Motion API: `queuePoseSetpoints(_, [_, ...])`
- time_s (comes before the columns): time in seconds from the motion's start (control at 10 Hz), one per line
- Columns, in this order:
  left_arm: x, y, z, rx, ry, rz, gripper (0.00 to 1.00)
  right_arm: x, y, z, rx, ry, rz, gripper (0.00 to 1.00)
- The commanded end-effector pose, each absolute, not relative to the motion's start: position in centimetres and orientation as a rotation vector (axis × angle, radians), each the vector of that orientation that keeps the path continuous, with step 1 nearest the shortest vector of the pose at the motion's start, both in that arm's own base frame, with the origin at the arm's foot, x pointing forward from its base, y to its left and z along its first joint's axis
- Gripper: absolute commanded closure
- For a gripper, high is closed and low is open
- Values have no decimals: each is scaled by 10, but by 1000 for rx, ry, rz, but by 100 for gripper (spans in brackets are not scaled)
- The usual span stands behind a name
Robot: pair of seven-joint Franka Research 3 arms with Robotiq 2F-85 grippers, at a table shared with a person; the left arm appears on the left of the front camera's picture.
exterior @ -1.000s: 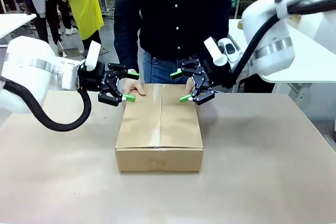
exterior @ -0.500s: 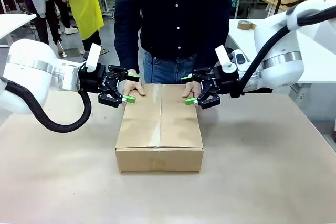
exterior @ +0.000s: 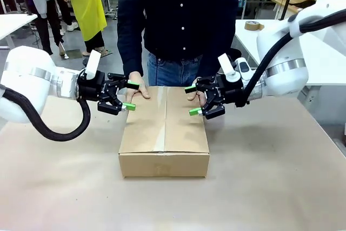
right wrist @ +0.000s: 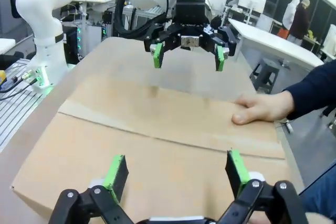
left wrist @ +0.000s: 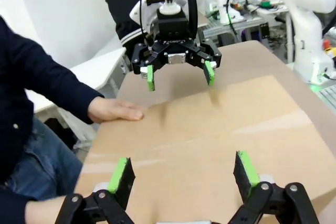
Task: Pack the gift set into the box.
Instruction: Press and hold the closed box until the human finishes sealing it.
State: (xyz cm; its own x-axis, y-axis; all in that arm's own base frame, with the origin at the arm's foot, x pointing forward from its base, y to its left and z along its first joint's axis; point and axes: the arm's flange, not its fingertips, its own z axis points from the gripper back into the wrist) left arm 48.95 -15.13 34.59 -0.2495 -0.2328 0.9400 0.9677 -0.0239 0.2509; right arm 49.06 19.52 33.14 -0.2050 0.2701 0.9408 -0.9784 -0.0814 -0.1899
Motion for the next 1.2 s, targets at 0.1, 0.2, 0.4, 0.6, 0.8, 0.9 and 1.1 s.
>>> queuePoseSetpoints(0.1, [475, -150, 327, -973, -1122, -1502, 0, 480, 204, 314, 867, -1089, 1402, 0])
queuePoseSetpoints(0.2, [477, -153, 320, -996, -1100, -1456, 0, 479, 205, 311, 844, -1084, 1346, 0])
queuePoseSetpoints(0.4, [478, -167, 309, -1007, -1070, -1396, 0, 483, 216, 306, 775, -1074, 1262, 0])
queuePoseSetpoints(0.6, [483, -181, 297, -970, -1045, -1398, 0, 495, 224, 297, 850, -1030, 1225, 0])
queuePoseSetpoints(0.8, [485, -189, 292, -919, -1046, -1398, 0, 501, 225, 292, 919, -955, 1249, 0])
queuePoseSetpoints(0.9, [485, -189, 291, -911, -1034, -1395, 0, 503, 223, 291, 949, -921, 1260, 0])
queuePoseSetpoints(1.1, [485, -188, 288, -897, -1014, -1387, 0, 509, 219, 287, 977, -880, 1275, 0])
